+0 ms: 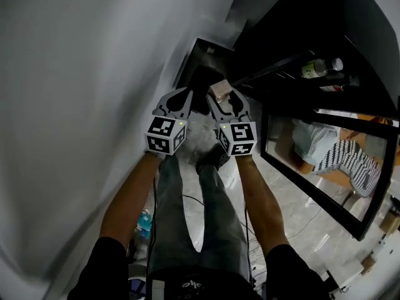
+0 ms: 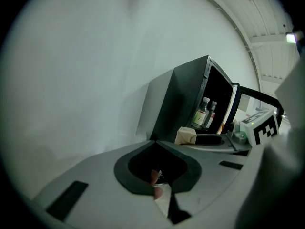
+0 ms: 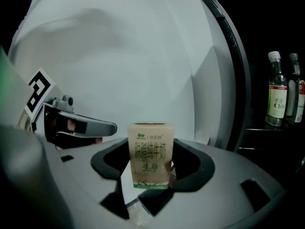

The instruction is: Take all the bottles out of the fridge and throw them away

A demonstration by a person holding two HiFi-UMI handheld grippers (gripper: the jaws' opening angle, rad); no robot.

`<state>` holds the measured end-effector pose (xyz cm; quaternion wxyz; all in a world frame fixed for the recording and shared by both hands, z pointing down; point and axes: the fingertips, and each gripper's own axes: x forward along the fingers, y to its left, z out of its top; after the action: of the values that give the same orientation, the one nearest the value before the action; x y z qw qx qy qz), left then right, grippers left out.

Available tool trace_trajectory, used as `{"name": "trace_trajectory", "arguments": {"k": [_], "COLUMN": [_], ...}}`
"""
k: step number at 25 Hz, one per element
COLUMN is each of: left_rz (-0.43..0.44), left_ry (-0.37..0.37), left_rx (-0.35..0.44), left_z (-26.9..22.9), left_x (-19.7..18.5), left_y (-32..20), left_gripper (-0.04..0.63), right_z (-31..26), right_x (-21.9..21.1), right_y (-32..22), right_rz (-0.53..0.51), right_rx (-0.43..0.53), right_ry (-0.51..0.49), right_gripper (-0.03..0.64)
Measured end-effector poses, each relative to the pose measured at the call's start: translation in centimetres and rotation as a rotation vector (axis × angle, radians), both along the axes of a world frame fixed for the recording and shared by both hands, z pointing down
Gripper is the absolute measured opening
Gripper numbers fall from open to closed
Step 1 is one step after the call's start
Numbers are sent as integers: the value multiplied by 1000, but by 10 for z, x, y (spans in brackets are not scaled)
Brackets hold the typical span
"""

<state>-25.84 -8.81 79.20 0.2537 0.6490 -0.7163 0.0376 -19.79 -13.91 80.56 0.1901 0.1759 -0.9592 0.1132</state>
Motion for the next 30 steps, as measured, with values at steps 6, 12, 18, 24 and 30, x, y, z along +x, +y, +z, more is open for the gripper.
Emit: {"name": "trace_trajectory", "arguments": {"k": [6, 12, 18, 24, 30], "left_rz": [-18, -22, -38, -19, -13], "left_ry": [-2, -11, -4, -13, -8], "left_rx": [2, 20, 25, 39, 49], "left_z": [29, 68, 124, 156, 136], "left_x": [-9, -21, -34, -40, -38], "left_y": [-3, 2, -1, -14, -18], "left_gripper": [2, 2, 2, 2, 2], "right_z": [44, 117, 199, 247, 237], "right_x": [-6, -23, -36, -41, -35], "right_y": [-5, -11, -15, -27, -31], "right_rz": [3, 12, 30, 59, 90], "right_rx": [-13, -22, -46, -62, -95], "right_ry": [-1, 5, 29, 37, 55], "right_gripper": [270, 270, 272, 272, 295]}}
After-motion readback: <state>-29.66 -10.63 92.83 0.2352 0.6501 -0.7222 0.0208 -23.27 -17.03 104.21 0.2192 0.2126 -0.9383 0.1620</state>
